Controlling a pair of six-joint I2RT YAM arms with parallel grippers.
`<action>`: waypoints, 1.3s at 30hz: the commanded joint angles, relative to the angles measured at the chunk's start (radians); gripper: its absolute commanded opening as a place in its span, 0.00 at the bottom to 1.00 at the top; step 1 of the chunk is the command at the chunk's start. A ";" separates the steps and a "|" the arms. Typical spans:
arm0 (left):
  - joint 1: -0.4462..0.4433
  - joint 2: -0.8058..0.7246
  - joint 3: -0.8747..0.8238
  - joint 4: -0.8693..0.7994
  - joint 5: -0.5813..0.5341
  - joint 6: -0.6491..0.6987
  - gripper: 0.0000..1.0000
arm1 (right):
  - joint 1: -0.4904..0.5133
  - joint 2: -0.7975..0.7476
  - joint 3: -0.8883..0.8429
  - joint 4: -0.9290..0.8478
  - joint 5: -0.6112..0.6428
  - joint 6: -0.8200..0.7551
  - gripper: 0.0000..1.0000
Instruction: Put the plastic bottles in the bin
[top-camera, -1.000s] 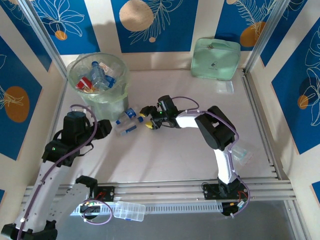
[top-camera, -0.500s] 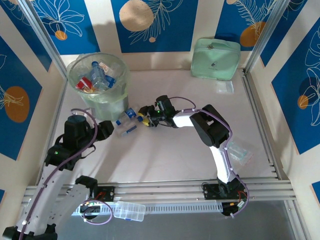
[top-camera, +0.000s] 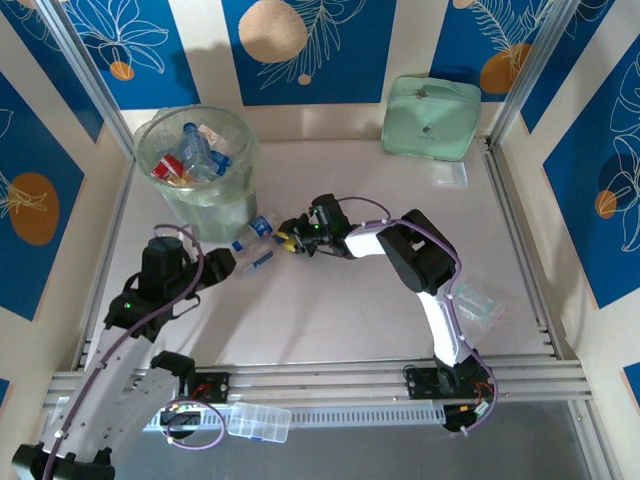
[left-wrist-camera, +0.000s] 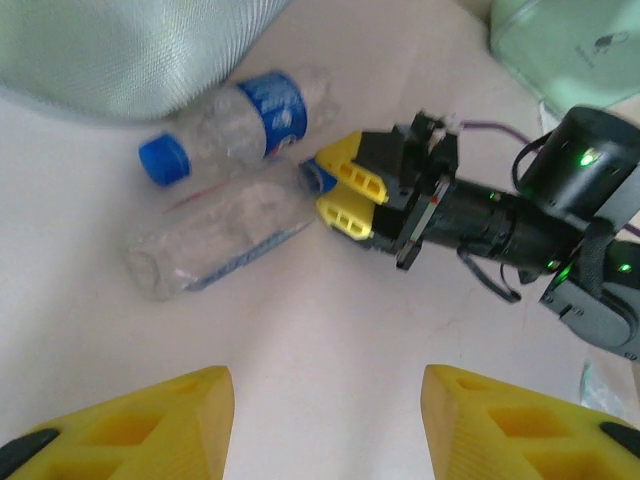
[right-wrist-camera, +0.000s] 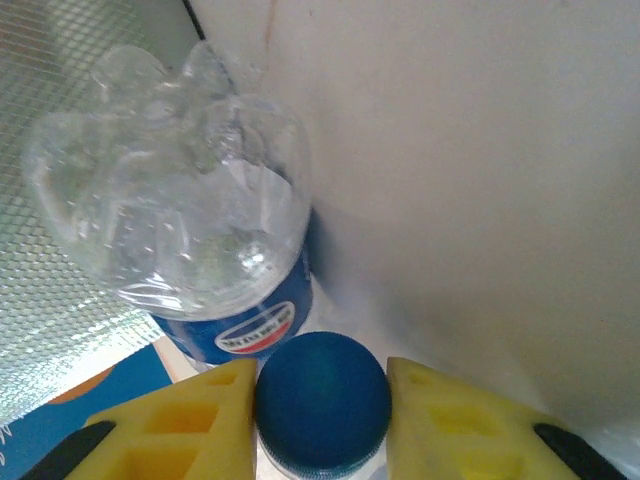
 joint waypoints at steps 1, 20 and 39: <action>-0.004 0.000 -0.039 0.048 0.074 -0.064 0.51 | 0.009 -0.002 -0.030 -0.013 -0.015 -0.006 0.29; -0.005 0.054 0.112 -0.107 0.224 0.143 0.78 | -0.014 -0.192 -0.142 -0.043 -0.067 -0.121 0.09; -0.102 0.234 0.388 -0.346 0.222 0.456 0.90 | -0.071 -0.529 -0.096 -0.476 -0.206 -0.635 0.00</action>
